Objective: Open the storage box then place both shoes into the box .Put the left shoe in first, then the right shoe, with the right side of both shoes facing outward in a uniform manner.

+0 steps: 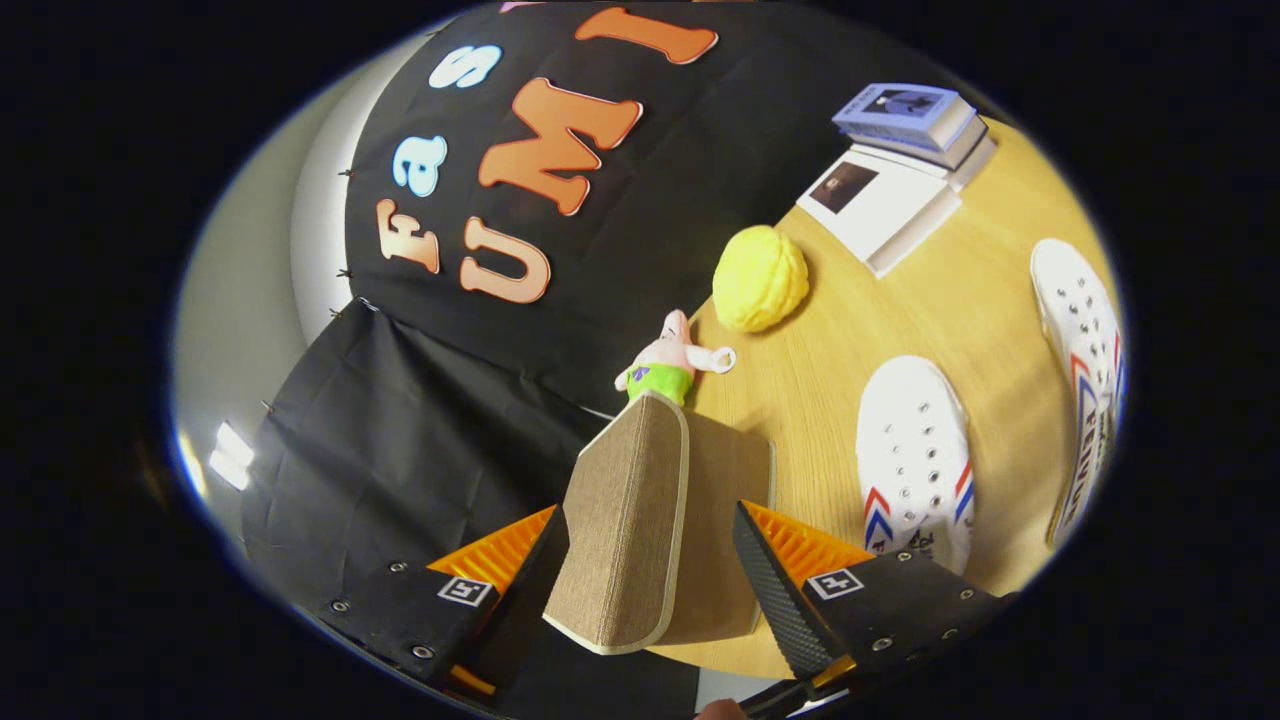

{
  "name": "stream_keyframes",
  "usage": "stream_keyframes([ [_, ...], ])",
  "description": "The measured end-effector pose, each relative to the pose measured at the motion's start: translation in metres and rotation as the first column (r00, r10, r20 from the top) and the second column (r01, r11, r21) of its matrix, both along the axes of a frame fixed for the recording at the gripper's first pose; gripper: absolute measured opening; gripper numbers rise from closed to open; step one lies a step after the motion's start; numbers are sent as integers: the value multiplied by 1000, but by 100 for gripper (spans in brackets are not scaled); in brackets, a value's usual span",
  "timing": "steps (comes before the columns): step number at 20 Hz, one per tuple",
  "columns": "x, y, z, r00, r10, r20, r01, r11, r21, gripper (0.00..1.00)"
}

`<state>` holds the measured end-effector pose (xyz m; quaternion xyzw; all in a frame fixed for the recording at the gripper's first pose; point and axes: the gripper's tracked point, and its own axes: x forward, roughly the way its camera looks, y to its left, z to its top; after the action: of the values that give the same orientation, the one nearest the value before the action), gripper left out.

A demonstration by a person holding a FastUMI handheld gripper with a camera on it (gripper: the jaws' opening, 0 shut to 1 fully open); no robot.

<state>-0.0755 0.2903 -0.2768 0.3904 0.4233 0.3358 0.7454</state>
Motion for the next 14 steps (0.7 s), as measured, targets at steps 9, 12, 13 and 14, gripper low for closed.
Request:
stream_keyframes([
  [9, -12, 50, -22, 982, 139, -131, -116, 979, 166, 98],
  [12, -17, 65, -18, 971, 191, -145, -156, 963, 222, 98],
  [13, -18, 67, -19, 969, 200, -148, -164, 960, 227, 97],
  [14, -18, 70, -21, 966, 206, -156, -167, 958, 232, 98],
])
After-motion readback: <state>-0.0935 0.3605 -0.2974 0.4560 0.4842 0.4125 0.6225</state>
